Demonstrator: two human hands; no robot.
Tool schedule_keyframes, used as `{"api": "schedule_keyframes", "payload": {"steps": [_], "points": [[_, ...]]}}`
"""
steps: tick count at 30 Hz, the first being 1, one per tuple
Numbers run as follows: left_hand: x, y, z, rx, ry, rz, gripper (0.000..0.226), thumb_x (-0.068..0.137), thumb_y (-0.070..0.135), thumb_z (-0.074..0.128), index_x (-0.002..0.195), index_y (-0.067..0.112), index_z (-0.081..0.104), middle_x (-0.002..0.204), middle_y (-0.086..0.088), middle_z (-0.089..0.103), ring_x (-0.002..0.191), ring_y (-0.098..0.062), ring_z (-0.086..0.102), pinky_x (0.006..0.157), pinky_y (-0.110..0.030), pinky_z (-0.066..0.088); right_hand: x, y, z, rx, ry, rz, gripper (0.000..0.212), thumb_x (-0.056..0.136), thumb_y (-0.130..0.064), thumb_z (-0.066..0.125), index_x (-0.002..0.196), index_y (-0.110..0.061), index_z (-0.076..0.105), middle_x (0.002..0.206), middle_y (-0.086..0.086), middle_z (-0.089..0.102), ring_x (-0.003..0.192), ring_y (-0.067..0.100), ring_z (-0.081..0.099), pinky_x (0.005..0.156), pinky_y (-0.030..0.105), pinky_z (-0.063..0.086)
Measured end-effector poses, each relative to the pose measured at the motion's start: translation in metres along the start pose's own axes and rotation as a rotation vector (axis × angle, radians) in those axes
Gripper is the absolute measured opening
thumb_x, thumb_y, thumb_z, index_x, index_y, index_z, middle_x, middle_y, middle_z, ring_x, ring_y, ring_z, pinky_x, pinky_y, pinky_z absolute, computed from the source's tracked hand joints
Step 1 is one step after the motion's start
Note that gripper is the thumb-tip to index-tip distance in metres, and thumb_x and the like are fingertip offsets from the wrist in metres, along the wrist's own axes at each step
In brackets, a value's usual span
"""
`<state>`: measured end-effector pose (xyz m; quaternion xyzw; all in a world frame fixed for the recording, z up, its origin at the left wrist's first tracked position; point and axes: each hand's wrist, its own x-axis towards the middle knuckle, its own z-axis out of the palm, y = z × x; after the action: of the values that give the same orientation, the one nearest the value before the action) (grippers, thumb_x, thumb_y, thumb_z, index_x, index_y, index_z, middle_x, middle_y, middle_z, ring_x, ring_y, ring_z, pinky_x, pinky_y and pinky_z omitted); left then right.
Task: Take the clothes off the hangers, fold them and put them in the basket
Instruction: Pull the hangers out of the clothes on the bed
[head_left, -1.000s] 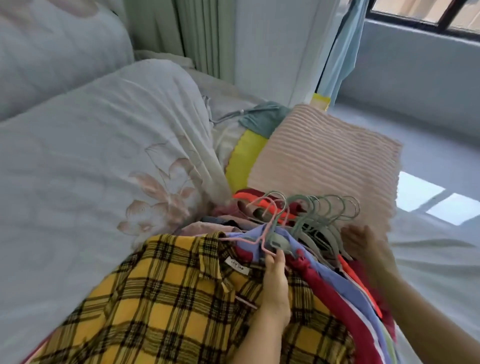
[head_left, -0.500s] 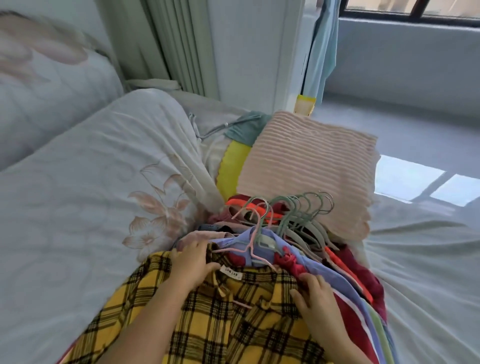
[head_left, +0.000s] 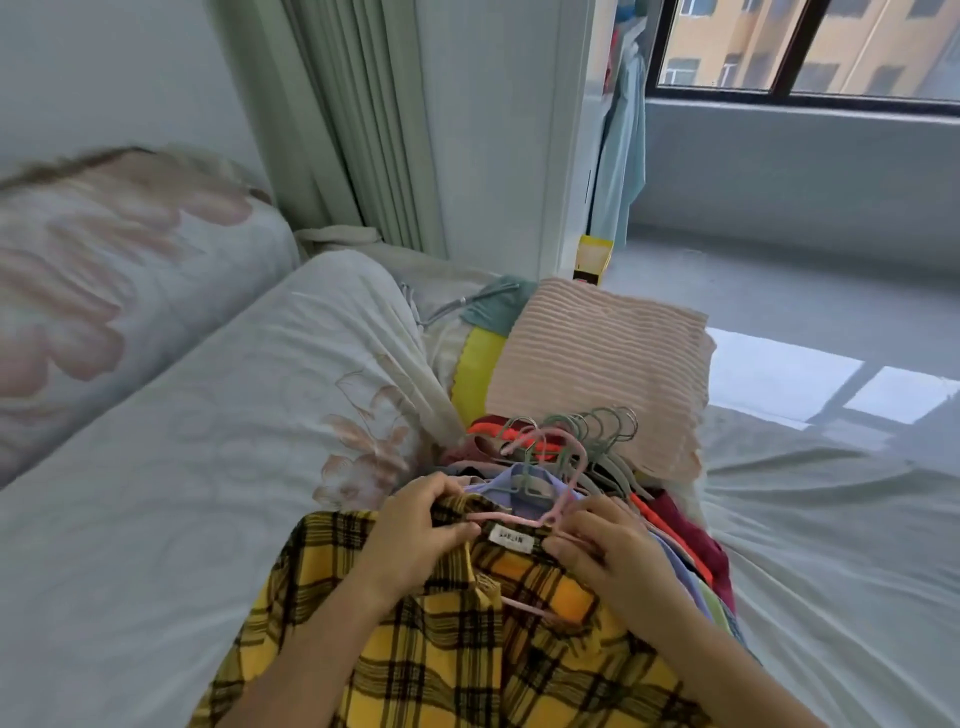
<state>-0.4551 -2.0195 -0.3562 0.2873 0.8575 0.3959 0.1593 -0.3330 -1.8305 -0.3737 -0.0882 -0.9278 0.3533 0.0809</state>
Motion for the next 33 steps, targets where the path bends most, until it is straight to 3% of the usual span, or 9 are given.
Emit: {"api": "schedule_keyframes", "payload": {"steps": [2,4,9,14,20,23,26,31,33], "points": [[-0.022,0.018,-0.005,0.005,-0.075,0.032,0.02,0.079,0.024,0.072,0.088,0.028,0.055,0.101,0.012,0.06,0.094,-0.002,0.055,0.084,-0.022,0.046,-0.014,-0.03,-0.016,0.099,-0.056,0.041,0.023,0.084,-0.058,0.052,0.085,-0.037,0.062,0.08,-0.021,0.058,0.076,0.0,0.054,0.069,0.018,0.043],[-0.042,0.035,-0.01,0.014,-0.134,0.079,0.021,0.08,0.024,0.071,0.088,0.032,0.054,0.099,0.013,0.059,0.093,0.0,0.054,0.083,-0.018,0.045,-0.03,-0.054,-0.028,0.209,-0.134,0.1,0.007,0.089,-0.04,0.057,0.082,-0.039,0.06,0.064,-0.02,0.057,0.06,0.001,0.051,0.059,0.017,0.038],[-0.073,0.043,-0.037,0.095,-0.236,0.08,0.029,0.081,0.028,0.07,0.082,0.052,0.055,0.093,0.025,0.058,0.09,0.011,0.053,0.076,-0.004,0.037,-0.081,-0.067,-0.071,0.238,-0.142,0.27,0.015,0.089,-0.037,0.059,0.078,-0.031,0.068,0.062,-0.002,0.06,0.057,0.005,0.052,0.061,0.027,0.043],[-0.095,0.06,-0.026,0.104,-0.359,0.077,0.033,0.085,0.022,0.067,0.088,0.052,0.052,0.089,0.046,0.055,0.091,0.02,0.051,0.077,-0.003,0.036,-0.13,-0.062,-0.106,0.265,-0.242,0.364,0.008,0.085,-0.029,0.066,0.079,-0.027,0.071,0.058,-0.01,0.061,0.056,-0.003,0.051,0.061,0.017,0.042],[-0.108,0.086,0.01,-0.024,-0.358,0.028,0.021,0.087,0.02,0.064,0.091,0.041,0.063,0.098,0.02,0.064,0.091,0.007,0.058,0.079,-0.009,0.039,-0.19,-0.033,-0.147,0.263,-0.271,0.434,0.013,0.087,-0.032,0.063,0.082,-0.022,0.07,0.067,-0.003,0.06,0.059,0.004,0.051,0.06,0.016,0.041],[-0.109,0.125,0.041,-0.112,-0.355,0.036,0.027,0.085,0.015,0.066,0.079,0.041,0.071,0.079,0.02,0.068,0.08,0.006,0.059,0.073,-0.007,0.042,-0.22,-0.006,-0.174,0.315,-0.194,0.477,0.016,0.085,-0.03,0.065,0.077,-0.017,0.07,0.056,-0.007,0.054,0.051,0.004,0.046,0.054,0.016,0.036],[-0.105,0.175,0.079,-0.122,-0.359,0.073,0.015,0.083,0.015,0.069,0.084,0.03,0.071,0.064,0.022,0.063,0.063,0.004,0.055,0.062,-0.013,0.04,-0.249,0.029,-0.211,0.36,-0.106,0.502,0.017,0.084,-0.028,0.066,0.077,-0.014,0.072,0.055,-0.002,0.054,0.051,0.008,0.046,0.05,0.015,0.034],[-0.106,0.255,0.145,-0.079,-0.285,0.145,0.011,0.086,0.023,0.066,0.09,0.033,0.065,0.084,0.01,0.068,0.081,-0.007,0.062,0.072,-0.02,0.044,-0.29,0.074,-0.286,0.427,0.031,0.48,0.024,0.08,-0.027,0.068,0.081,-0.004,0.072,0.047,-0.005,0.042,0.043,0.005,0.035,0.044,0.013,0.026],[-0.113,0.281,0.172,-0.136,-0.242,0.117,0.012,0.086,0.022,0.066,0.088,0.034,0.065,0.083,0.011,0.067,0.082,-0.001,0.061,0.071,-0.017,0.044,-0.306,0.091,-0.313,0.406,0.045,0.438,0.022,0.081,-0.026,0.068,0.082,-0.005,0.073,0.05,-0.005,0.045,0.044,0.004,0.036,0.045,0.011,0.027]]}}
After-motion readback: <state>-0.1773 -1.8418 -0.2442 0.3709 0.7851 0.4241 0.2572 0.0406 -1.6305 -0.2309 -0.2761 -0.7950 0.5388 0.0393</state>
